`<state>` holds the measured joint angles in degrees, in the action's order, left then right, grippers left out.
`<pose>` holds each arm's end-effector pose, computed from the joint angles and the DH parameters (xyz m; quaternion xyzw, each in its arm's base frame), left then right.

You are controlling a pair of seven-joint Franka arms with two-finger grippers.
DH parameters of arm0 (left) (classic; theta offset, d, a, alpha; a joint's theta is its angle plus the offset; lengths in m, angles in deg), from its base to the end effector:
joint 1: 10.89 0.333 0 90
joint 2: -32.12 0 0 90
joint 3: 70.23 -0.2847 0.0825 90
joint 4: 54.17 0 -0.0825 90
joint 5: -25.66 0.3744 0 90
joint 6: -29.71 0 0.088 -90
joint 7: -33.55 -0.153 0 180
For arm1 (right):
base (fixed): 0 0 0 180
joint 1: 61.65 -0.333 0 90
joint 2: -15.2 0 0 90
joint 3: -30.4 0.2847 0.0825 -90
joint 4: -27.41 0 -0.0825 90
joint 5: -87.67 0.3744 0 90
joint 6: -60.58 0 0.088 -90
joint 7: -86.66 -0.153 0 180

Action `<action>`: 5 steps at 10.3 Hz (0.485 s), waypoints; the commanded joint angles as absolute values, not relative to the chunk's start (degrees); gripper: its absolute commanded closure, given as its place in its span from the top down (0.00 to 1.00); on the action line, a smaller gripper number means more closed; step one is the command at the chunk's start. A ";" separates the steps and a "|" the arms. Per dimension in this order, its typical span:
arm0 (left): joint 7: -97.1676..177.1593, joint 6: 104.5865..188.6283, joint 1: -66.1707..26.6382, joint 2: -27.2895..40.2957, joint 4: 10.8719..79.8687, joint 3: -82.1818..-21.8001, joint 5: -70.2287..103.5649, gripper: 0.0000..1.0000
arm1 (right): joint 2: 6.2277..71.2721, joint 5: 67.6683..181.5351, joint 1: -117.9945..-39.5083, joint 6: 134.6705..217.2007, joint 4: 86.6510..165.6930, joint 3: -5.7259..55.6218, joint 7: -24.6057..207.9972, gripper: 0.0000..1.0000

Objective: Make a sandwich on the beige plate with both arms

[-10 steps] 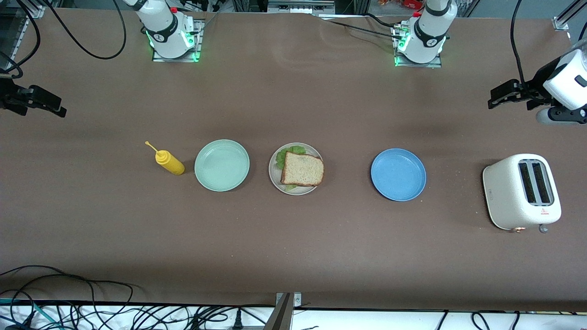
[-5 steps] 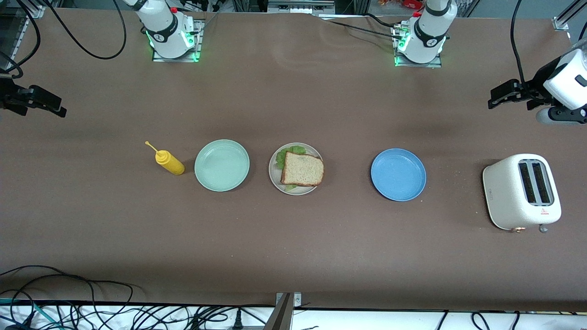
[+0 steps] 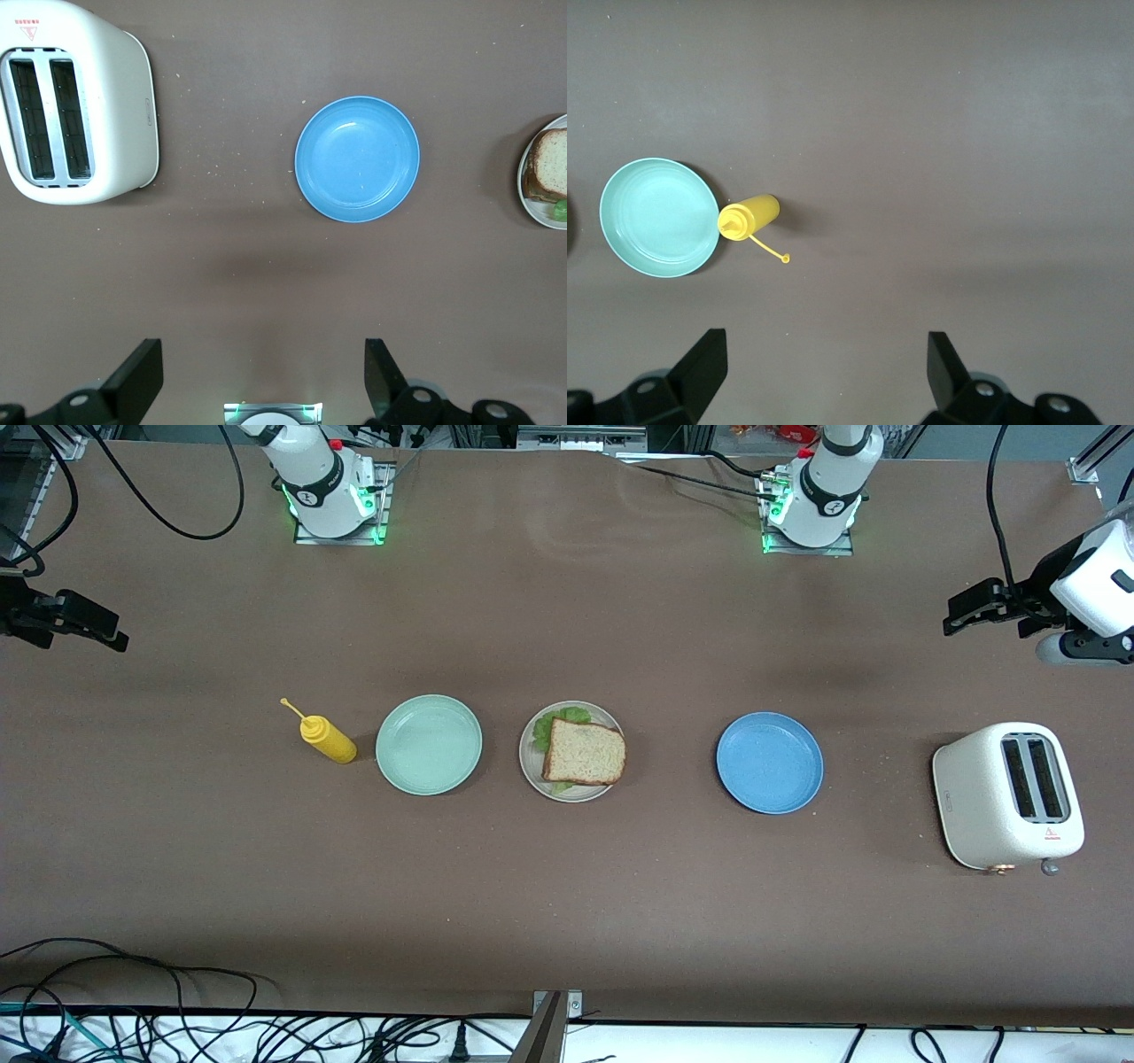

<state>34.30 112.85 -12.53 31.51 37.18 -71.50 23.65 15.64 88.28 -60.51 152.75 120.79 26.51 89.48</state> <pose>0.5260 -0.0091 0.5219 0.9969 0.0026 -0.0770 0.0167 0.5453 -0.0463 0.5190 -0.9997 0.0196 0.0140 0.0060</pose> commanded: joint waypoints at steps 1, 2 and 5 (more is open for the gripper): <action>33.11 112.68 -11.69 31.07 36.01 -71.37 23.37 1.00 | 15.37 87.58 -60.60 152.78 120.75 26.53 89.30 1.00; 33.11 112.68 -11.68 31.07 36.10 -71.37 23.37 1.00 | 15.29 87.58 -60.60 152.69 120.84 26.53 89.30 1.00; 33.11 112.68 -11.68 30.81 36.01 -71.37 23.37 1.00 | 15.29 87.58 -60.60 152.69 120.75 26.53 89.30 1.00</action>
<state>34.30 112.86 -12.27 31.46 37.18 -71.58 23.65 15.64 88.28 -60.51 152.74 120.79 26.51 89.48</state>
